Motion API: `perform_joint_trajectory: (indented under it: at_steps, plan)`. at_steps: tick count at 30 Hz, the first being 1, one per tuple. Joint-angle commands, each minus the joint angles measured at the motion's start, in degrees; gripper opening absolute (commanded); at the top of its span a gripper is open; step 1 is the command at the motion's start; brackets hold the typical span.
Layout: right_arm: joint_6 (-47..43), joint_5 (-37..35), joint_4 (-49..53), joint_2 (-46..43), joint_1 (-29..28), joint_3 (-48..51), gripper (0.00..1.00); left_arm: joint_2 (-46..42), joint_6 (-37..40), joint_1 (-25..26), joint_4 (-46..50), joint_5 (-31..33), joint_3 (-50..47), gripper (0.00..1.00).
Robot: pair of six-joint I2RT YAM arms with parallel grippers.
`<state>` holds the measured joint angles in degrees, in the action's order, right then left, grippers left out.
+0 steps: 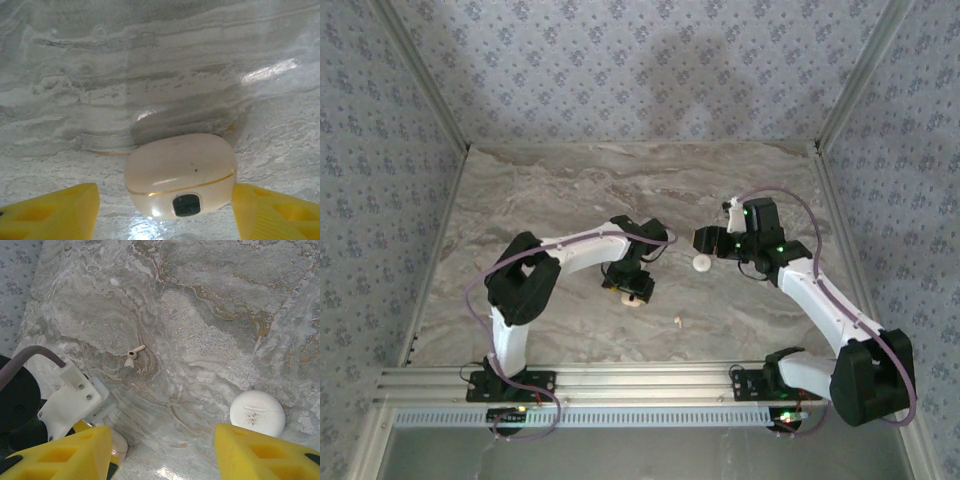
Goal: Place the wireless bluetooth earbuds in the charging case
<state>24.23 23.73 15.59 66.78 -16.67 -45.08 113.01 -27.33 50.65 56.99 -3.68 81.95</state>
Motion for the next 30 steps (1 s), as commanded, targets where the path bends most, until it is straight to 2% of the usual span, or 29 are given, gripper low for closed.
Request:
perform_joint_trajectory:
  at_steps: [1, 10, 15, 19, 24, 30]
  plan:
    - [0.5, -0.5, 0.2, 0.3, -0.5, 0.3, 0.58, 2.0, -0.3, 0.1, 1.2, -1.5, 2.5, 0.71]
    - [-0.3, -0.2, 0.7, 1.0, -0.4, -0.2, 0.57, 3.9, -0.6, 0.1, 0.3, -3.2, 2.2, 0.69]
    - [-0.3, -0.1, 0.6, 1.2, -0.4, -0.4, 0.56, 3.4, -0.9, 0.1, 0.0, -3.1, 1.4, 0.56]
    - [0.6, 0.1, 1.0, 1.2, -0.4, -0.2, 0.55, 1.5, -0.5, 0.1, -0.9, -2.2, -0.4, 0.52]
    - [2.3, 3.2, 1.9, 1.7, -0.4, -0.2, 0.55, -2.2, 5.3, 0.1, -3.4, -1.3, -2.2, 0.49]
    - [3.7, 7.8, 3.6, 3.4, 0.3, -0.2, 0.55, -8.4, 18.5, 0.1, -9.3, -3.5, -6.0, 0.48]
